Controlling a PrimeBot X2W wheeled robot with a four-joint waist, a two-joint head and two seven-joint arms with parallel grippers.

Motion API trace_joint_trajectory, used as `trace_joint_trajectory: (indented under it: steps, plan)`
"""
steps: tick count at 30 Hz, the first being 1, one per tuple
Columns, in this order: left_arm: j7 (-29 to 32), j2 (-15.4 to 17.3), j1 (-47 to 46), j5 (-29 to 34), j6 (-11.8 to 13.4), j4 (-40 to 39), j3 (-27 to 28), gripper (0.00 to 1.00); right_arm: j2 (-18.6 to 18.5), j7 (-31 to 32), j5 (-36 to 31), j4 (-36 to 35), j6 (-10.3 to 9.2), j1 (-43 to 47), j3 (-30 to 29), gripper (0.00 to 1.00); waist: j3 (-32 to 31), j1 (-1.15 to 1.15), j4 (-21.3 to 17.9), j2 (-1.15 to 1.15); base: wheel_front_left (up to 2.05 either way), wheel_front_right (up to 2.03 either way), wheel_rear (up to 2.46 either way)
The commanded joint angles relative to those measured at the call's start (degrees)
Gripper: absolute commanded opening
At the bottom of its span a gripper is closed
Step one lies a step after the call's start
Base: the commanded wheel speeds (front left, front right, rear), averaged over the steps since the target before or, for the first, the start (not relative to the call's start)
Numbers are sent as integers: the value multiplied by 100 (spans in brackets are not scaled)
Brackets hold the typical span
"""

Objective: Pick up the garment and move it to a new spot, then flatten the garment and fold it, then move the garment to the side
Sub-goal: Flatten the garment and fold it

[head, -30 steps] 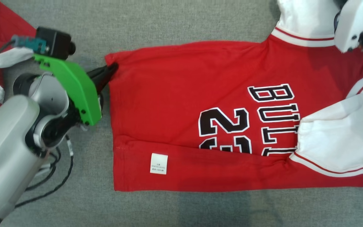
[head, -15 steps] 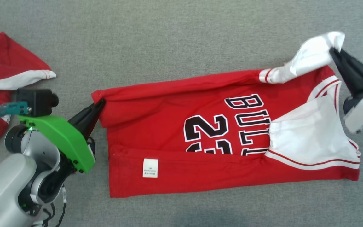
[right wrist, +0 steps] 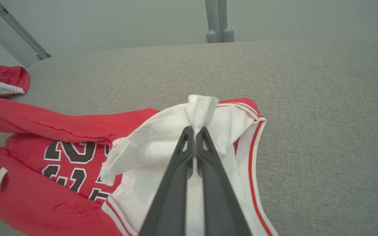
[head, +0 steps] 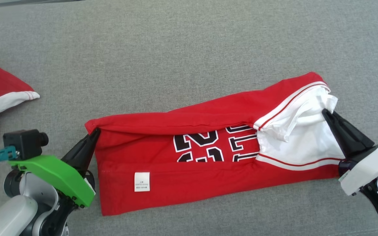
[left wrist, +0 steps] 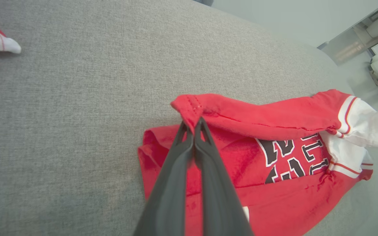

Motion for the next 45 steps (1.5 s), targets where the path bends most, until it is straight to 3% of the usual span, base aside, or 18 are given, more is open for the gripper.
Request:
trace_joint_trajectory:
  steps: [1, 12, 15, 16, 17, 18, 19, 25, 31, 35, 36, 40, 45]
  plan:
    - [-113, 41, 145, -37, 53, -51, 66, 0, 63, -46, -34, -52, 1, 119, -32, 0, -29, 0, -27, 68, 0, 0, 0]
    - [-302, 120, 644, 4, 230, -178, -13, 0, 173, -40, -144, 34, 1, 443, -19, 0, -69, 0, -27, 68, 0, 0, 0]
    - [-336, 57, 711, 69, 252, -115, -105, 11, 154, -15, -197, 97, 1, 469, 32, 0, -65, 0, -14, 68, 0, 0, 0]
    - [-343, 48, 726, 91, 257, -97, -121, 22, 136, -10, -207, 113, 1, 481, 40, 10, -71, 0, -13, 68, 0, 0, 0]
    - [-366, 26, 746, 96, 263, -89, -128, 41, 108, -13, -218, 117, 1, 497, 48, 40, -76, 0, -13, 68, 0, 0, 0]
    - [-388, 9, 763, 106, 266, -88, -140, 74, 89, -27, -217, 120, 1, 523, 53, 84, -82, 0, -13, 68, 0, 0, 0]
    - [-392, 4, 812, 96, 282, -86, -150, 100, 77, -1, -206, 149, 1, 560, 32, 100, -88, 0, -17, 68, 0, 0, 0]
    - [-433, 312, 1045, 499, 555, -232, -367, 100, -110, 346, 178, -120, 1, 776, -127, 100, -145, 0, -43, 68, 0, 0, 0]
    - [-884, 559, 1281, 1067, 1387, -498, -259, 100, -308, 985, 788, -533, 1, 733, -859, 100, -181, 0, -11, 68, 0, 0, 0]
    - [-1402, 574, 1117, 1651, 1931, -574, -19, 100, -171, 1475, 908, -348, 1, 462, -1415, 100, -189, 0, 146, 68, 0, 0, 0]
    - [-1513, 403, 1053, 1892, 2076, -554, 21, 100, -53, 1729, 883, -104, 1, 316, -1502, 100, -198, 0, 265, 68, 0, 0, 0]
    - [-1611, 152, 891, 2304, 2144, -471, 111, 100, 156, 2038, 629, 450, 1, -1, -1460, 100, -154, 0, 491, 68, 0, 0, 0]
    - [-1656, -299, 982, 2377, 1895, -308, 334, 100, 343, 2159, 316, 1132, 1, -174, -1242, 100, -139, 0, 686, 68, 0, 0, 0]
